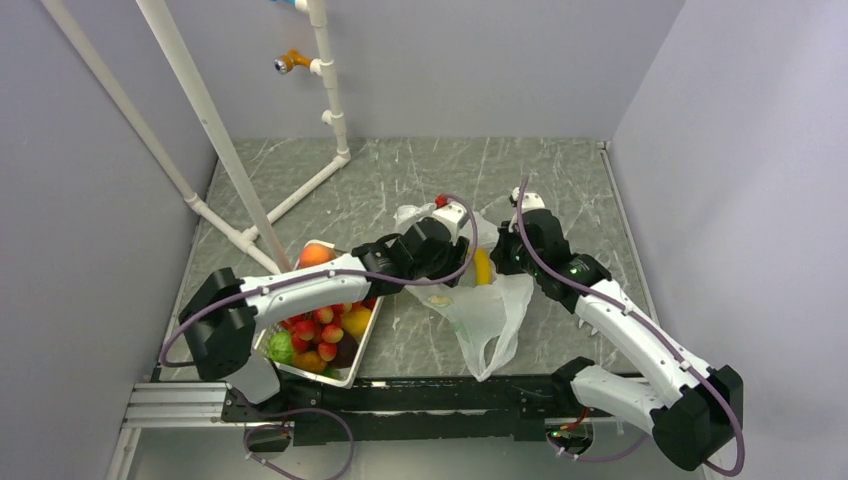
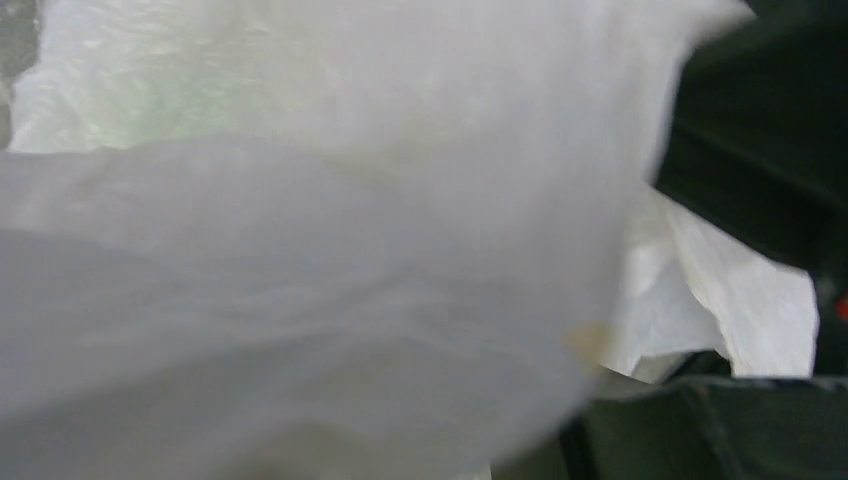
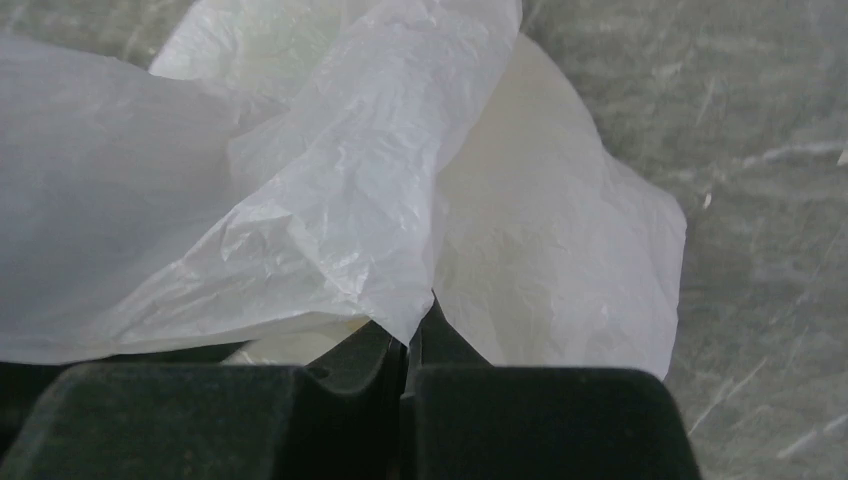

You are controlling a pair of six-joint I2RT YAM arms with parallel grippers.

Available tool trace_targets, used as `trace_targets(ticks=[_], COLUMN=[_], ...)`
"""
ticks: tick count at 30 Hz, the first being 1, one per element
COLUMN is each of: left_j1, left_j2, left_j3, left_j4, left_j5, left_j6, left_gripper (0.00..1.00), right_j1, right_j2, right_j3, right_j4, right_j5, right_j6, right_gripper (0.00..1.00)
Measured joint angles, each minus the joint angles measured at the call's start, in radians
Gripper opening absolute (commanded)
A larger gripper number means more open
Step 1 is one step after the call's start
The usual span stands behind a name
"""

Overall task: Take the fake fruits out of the plastic bag
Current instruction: Take out the fake fruit from the plastic bag.

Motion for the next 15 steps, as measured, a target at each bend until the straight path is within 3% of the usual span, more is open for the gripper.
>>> trace_targets(ticks=[7, 15], left_j1=[0.066, 0.069], left_j2=[0.153, 0.286], left_j3=[0.037, 0.106], left_j4=[0.072, 0.099], left_j5=[0.05, 0.056], left_j6=[-0.006, 0.056], left_gripper=[0.53, 0.72], right_j1=[0.008, 0.017], right_j2=[-0.01, -0.018], right_j3=[-0.082, -0.121], right_j4=[-0.019, -0.022], right_j5=[0.032, 0.04], right_j6=[0.06, 0.103], right_gripper=[0.0, 0.0])
